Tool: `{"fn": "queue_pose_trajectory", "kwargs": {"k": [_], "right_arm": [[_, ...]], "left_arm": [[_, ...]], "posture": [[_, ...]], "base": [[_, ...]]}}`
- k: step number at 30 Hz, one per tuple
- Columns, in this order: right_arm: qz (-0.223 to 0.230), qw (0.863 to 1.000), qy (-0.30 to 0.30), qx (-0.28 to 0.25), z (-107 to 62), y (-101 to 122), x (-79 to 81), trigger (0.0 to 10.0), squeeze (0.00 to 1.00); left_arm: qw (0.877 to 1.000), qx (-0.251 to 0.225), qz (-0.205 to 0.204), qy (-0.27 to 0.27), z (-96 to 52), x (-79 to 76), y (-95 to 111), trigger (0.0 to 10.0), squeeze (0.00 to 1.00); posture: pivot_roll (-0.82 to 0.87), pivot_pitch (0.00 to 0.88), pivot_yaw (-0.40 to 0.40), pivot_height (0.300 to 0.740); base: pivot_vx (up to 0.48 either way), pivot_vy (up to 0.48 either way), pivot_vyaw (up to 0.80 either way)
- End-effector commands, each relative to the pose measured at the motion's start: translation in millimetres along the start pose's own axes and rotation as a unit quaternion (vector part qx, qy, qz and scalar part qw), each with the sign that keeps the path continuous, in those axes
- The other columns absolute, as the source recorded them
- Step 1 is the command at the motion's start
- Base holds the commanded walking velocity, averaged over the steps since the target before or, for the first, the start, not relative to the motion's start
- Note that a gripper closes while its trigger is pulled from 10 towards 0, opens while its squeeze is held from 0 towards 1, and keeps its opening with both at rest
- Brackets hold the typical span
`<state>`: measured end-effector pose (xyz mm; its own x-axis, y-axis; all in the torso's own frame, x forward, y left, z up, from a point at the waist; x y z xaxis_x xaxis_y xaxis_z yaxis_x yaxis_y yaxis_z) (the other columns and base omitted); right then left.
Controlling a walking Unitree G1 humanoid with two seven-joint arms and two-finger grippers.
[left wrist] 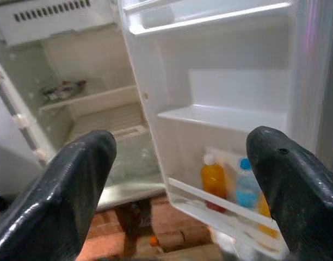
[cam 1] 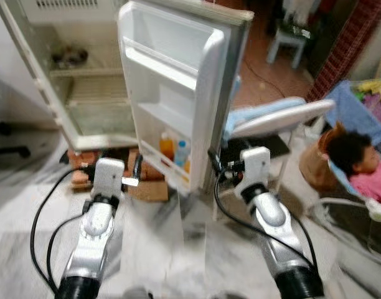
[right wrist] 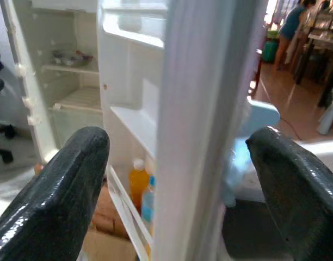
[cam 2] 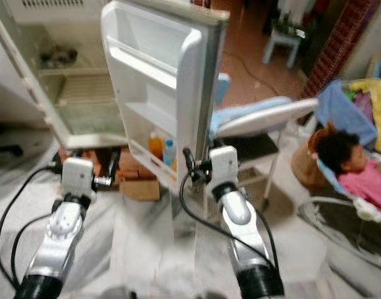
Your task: Restocking fridge
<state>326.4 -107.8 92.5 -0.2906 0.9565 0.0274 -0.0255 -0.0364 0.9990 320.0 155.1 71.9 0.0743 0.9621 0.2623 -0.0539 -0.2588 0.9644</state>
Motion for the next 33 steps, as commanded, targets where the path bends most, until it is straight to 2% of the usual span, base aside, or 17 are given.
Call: {"fn": "queue_pose_trajectory", "kwargs": {"k": [1, 6, 17, 28, 33], "right_arm": [[0.001, 1.000, 0.002, -0.011, 1.2, 6.2, 0.3, 10.0, 0.00], [-0.004, 0.999, -0.009, -0.038, 0.8, 16.0, -2.2, 10.0, 0.00], [-0.003, 0.999, -0.009, -0.050, 5.6, 24.9, -3.1, 10.0, 0.00], [-0.005, 0.998, -0.004, -0.056, 7.4, 28.0, 0.7, 10.0, 0.00], [-0.006, 0.998, -0.008, -0.056, 6.4, 27.2, -0.1, 10.0, 0.00]], "left_arm": [[1.000, -0.002, 0.000, 0.001, 0.5, 1.1, 1.9, 10.0, 0.00], [1.000, -0.007, -0.008, -0.002, -1.3, 0.1, 3.3, 10.0, 0.00], [1.000, -0.008, -0.014, -0.005, -0.7, 0.5, 3.2, 10.0, 0.00], [1.000, -0.002, -0.021, -0.008, -2.2, -2.1, 0.7, 10.0, 0.00], [1.000, 0.001, -0.027, -0.004, -3.3, -4.6, 0.5, 10.0, 0.00]], "posture": [[-0.01, 0.000, -0.015, 0.740], [-0.01, 0.000, -0.013, 0.740], [-0.01, 0.000, -0.012, 0.740], [-0.01, 0.000, -0.011, 0.740], [-0.01, 0.000, -0.012, 0.740]], "base": [[0.000, 0.000, 0.00], [0.114, 0.000, 0.36], [0.463, 0.000, 0.49], [0.470, 0.000, 0.00], [0.130, 0.000, 0.00]]}}
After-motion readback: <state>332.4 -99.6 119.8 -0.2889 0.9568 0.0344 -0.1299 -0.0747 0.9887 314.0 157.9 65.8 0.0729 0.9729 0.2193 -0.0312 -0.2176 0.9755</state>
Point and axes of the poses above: a point about 5 cm out from each wrist's last joint towards the gripper, its own z axis pointing out of the wrist towards the gripper, its own y axis along the axis of the wrist's last joint, x = y × z, the point moved 5 cm from there along z, pointing out of the wrist towards the gripper, and after that the axes turned 4 degrees about z, right-handed, at the moved point
